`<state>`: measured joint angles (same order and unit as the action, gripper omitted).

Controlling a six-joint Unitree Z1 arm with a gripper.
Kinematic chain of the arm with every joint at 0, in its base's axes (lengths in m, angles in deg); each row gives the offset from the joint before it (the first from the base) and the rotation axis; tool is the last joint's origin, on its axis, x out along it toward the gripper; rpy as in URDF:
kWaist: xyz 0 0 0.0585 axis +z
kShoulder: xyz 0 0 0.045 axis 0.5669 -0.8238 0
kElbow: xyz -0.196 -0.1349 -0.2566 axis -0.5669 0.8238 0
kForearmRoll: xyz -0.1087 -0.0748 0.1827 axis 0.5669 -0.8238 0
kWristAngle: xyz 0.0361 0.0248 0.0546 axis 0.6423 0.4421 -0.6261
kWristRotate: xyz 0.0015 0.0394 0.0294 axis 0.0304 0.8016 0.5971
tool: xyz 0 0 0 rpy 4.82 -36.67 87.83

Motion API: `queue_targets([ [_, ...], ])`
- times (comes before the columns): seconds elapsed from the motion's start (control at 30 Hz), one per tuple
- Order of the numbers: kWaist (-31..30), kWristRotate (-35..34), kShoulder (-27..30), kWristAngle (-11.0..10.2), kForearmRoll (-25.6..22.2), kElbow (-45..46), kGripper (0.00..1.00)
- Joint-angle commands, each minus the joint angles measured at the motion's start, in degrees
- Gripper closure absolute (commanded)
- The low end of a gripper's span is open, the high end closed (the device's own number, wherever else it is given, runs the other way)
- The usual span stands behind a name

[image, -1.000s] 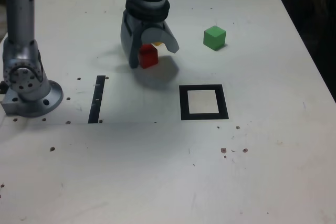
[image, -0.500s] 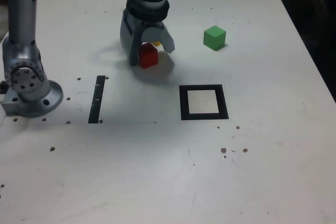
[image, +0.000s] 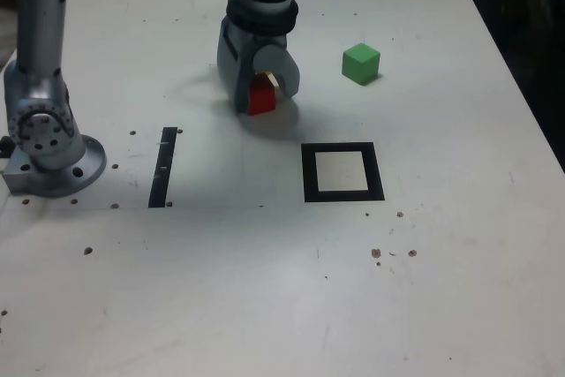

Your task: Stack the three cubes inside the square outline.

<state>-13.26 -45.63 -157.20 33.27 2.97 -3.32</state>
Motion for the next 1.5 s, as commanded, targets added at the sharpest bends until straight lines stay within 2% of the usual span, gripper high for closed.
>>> queue_targets([
  [0.0, 0.1, 0.1, -0.2, 0.1, 0.3, -0.3, 0.63],
  [0.27, 0.1, 0.5, 0.2, 0.3, 0.1, -0.4, 0.78],
  [0.5, -0.6, 1.5, 3.9, 0.2, -2.5, -1.8, 0.8],
  [0.63, -4.5, 2.1, 7.3, 0.3, -6.3, -4.3, 0.8],
  [0.77, -11.9, 0.2, 8.5, 0.4, -10.2, -7.3, 0.8],
  [0.93, -21.5, -3.9, 5.3, 1.2, -12.3, -11.2, 0.8],
  [1.1, -29.0, -6.6, -1.9, 2.0, -12.0, -17.5, 0.8],
  [1.27, -30.8, -6.7, -7.2, 2.2, -12.1, -21.5, 0.8],
  [1.47, -30.1, -6.3, -6.6, 1.2, -12.5, -21.0, 0.8],
])
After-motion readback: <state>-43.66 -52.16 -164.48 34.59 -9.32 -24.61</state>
